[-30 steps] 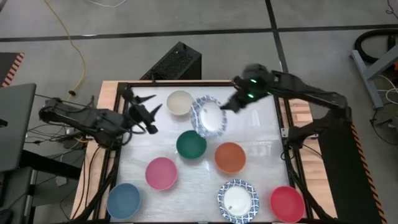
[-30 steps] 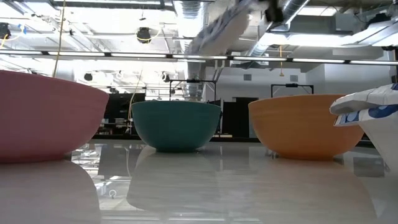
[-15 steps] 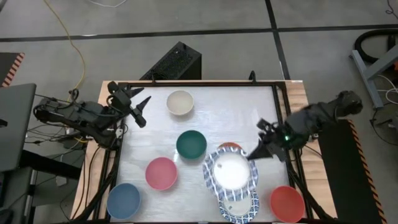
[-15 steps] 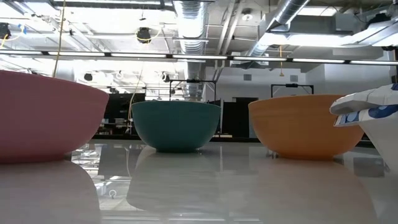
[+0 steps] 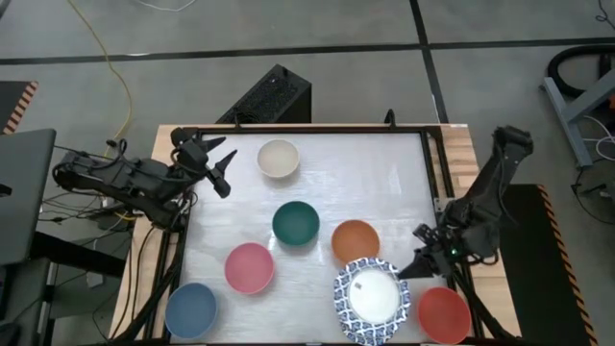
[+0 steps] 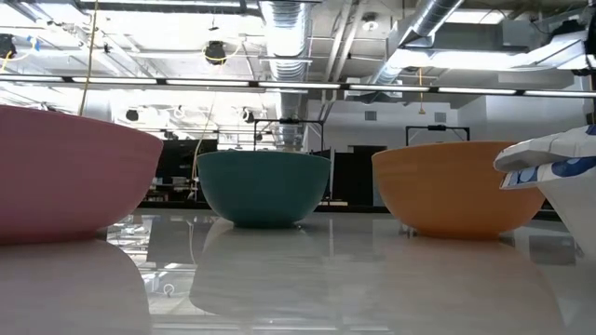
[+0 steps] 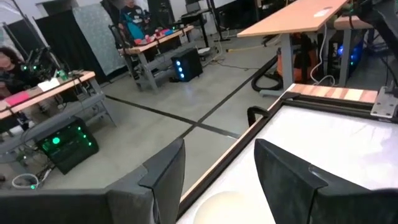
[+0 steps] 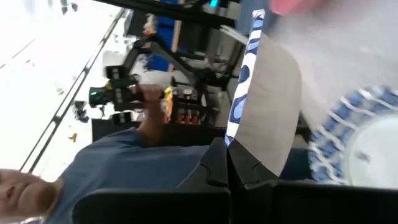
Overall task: Nest bowls inside each other
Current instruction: Stack the top left white and blue bowl onto the stacked white and blue bowls
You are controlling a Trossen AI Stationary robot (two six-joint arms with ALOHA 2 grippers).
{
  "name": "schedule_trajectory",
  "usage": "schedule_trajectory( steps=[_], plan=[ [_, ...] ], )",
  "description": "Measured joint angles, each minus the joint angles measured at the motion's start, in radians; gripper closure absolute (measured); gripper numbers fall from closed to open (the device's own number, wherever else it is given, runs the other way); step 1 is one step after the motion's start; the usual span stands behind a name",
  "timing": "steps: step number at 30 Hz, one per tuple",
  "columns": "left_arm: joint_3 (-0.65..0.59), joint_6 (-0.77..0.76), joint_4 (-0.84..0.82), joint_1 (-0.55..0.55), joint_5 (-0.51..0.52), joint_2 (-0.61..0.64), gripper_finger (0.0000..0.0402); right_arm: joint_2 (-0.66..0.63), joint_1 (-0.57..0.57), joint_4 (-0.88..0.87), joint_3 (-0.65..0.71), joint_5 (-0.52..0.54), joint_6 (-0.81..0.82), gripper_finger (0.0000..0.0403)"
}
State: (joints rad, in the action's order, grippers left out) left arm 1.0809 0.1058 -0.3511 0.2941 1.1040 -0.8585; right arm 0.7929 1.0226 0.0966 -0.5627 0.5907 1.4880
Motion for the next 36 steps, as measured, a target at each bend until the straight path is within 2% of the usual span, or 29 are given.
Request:
schedule_trajectory(
  steps=[4, 10, 14, 24, 36],
  plan=[
    [0.0, -0.052, -0.056, -0.014, 0.002, -0.008, 0.0219, 0.03, 0.101, 0.007, 0.056, 0.123, 0.058, 0.0403],
    [-0.004, -0.103, -0.088, -0.042, -0.002, -0.012, 0.0219, 0.089, 0.19, 0.009, 0.105, 0.217, 0.172, 0.0403],
    [-0.006, -0.108, -0.097, -0.064, -0.008, -0.012, 0.0219, 0.154, 0.202, 0.02, 0.108, 0.222, 0.216, 0.0403],
    [-0.006, -0.122, -0.107, -0.12, -0.028, -0.012, 0.0219, 0.324, 0.202, 0.242, 0.108, 0.222, 0.19, 0.0403],
    [-0.006, -0.122, -0.107, -0.159, -0.054, -0.012, 0.0219, 0.422, 0.191, 0.288, 0.108, 0.223, 0.222, 0.0403]
  ],
)
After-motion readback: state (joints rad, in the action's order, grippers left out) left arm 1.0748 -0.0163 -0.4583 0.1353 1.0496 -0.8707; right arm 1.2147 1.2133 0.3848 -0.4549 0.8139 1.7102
